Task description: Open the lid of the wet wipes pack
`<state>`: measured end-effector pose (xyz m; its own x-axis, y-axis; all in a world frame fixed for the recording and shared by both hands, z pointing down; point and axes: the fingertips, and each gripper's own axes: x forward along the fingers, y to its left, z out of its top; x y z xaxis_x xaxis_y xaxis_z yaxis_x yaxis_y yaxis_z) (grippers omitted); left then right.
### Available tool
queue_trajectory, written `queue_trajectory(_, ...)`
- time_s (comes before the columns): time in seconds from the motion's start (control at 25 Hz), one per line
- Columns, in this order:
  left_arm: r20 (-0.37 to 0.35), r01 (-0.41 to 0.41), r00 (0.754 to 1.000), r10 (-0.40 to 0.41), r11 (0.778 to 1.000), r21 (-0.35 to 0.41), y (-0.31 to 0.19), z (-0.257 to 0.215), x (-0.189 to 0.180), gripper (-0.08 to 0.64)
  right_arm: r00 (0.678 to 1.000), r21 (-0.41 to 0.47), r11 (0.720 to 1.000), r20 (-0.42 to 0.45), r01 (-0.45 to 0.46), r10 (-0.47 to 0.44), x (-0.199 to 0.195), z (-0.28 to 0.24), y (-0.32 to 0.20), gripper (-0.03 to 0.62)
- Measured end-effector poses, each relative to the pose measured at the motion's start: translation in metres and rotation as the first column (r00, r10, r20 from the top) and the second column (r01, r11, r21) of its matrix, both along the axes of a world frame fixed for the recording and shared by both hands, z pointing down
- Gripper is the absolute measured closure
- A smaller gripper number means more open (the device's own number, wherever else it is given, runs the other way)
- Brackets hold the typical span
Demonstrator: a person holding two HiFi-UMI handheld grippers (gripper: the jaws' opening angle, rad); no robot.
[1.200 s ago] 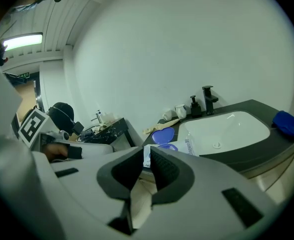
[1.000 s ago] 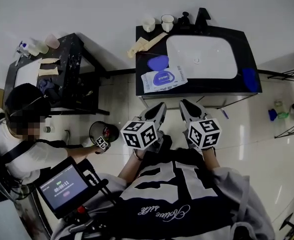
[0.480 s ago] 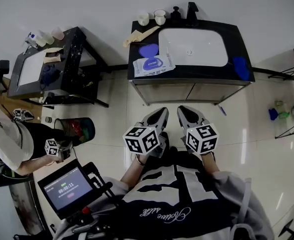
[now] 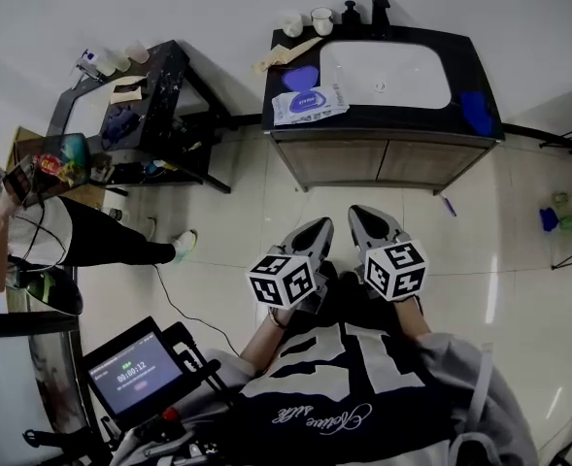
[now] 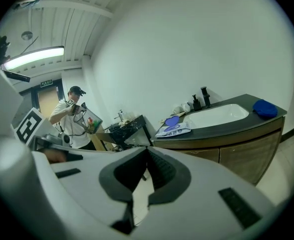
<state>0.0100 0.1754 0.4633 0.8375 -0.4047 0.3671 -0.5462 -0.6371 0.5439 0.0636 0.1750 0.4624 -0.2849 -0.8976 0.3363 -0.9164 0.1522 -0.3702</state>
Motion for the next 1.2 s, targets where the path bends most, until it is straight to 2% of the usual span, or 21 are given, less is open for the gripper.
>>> queue_trajectory(0.32,0.016,0.050,0.999,-0.051,0.997,0.054,-0.016,-0.004,-0.025,0.561,0.998,0.012,0.998,-0.020,0.063,-0.062,-0.032,-0.008,-0.011,0.592)
queue_trajectory(0.52,0.046,0.041,0.998,-0.046,0.994,0.100,-0.011,-0.012,-0.046,0.561,0.998,0.010,0.999,-0.028,0.054,-0.053,-0.052,-0.019,-0.008,0.592)
queue_trajectory(0.76,0.053,0.040,0.998,-0.046,0.992,0.117,-0.014,0.000,-0.060,0.561,0.999,0.027,0.999,-0.014,0.045,-0.045,-0.068,-0.010,-0.009,0.592)
queue_trajectory(0.96,0.043,0.012,0.999,-0.017,0.993,0.119,-0.025,-0.019,-0.086,0.561,0.999,0.024,1.000,-0.030,0.016,-0.016,-0.095,-0.029,-0.018,0.592)
queue_trajectory(1.2,0.028,-0.004,1.000,0.001,0.992,0.130,-0.024,-0.019,-0.091,0.561,0.999,0.031,0.999,-0.037,-0.024,0.025,-0.095,-0.028,-0.009,0.592)
